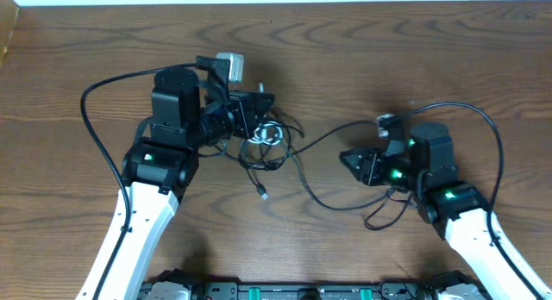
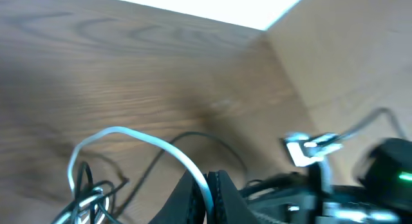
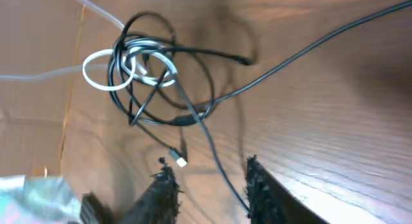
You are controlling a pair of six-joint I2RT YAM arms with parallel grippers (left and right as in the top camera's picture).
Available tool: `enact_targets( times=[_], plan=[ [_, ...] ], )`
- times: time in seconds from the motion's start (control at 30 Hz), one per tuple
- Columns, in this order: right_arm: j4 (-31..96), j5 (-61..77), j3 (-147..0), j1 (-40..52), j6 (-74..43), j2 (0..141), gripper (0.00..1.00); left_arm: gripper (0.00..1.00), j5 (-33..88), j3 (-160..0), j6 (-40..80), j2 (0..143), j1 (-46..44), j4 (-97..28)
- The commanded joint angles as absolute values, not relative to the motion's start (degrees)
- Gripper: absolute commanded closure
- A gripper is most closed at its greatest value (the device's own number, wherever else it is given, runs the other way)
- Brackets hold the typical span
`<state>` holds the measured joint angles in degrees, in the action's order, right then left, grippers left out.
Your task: Untangle cables
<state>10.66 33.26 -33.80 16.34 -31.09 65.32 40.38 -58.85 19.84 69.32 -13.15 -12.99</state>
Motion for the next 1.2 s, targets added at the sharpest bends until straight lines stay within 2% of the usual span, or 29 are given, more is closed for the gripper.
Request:
enact_targets(
  times=[0.0, 0.27, 0.37, 0.43, 0.53, 0.7, 0.83, 1.03, 1.17],
  plan=[
    [9.67, 34.68, -34.04, 18.17, -31.27, 66.81, 0.6, 0.92, 46.3, -59.48, 22.81, 68.64, -13.04, -11.38],
    [6.94, 35.16, -34.02, 18.85, -33.47, 68.23, 0.56, 0.92, 59.29, -59.48, 23.05, 68.34, -13.04, -7.09],
    [5.72, 35.11, -34.04, 18.85, -38.98, 68.27, 0.58, 0.92, 61.14, -59.48, 23.05, 68.36, -13.04, -7.16],
    [4.89, 36.95, -34.02, 18.87, -43.79, 68.27, 0.59, 0.92, 61.65, -59.48, 23.27, 68.36, -13.04, -7.16],
    [1.48, 39.53, -34.02, 19.94, -43.9, 68.27, 0.59, 0.92, 62.61, -59.48, 23.31, 68.36, -13.08, -7.14],
    [-2.37, 33.43, -34.02, 25.02, -44.88, 69.14, 0.56, 0.92, 62.59, -59.48, 24.29, 68.36, -13.87, -7.14],
    [-4.69, 25.58, -34.02, 28.8, -50.98, 71.55, 0.53, 0.92, 62.57, -59.48, 24.34, 68.36, -15.18, -7.14],
    [-15.25, 24.91, -34.02, 31.62, -57.14, 76.66, 0.47, 0.92, 62.57, -59.48, 24.34, 68.36, -16.78, -7.14],
    [-19.99, 23.9, -34.04, 32.25, -65.39, 80.9, 0.43, 0.92, 62.57, -59.48, 25.56, 68.36, -16.84, -7.11]
  ],
)
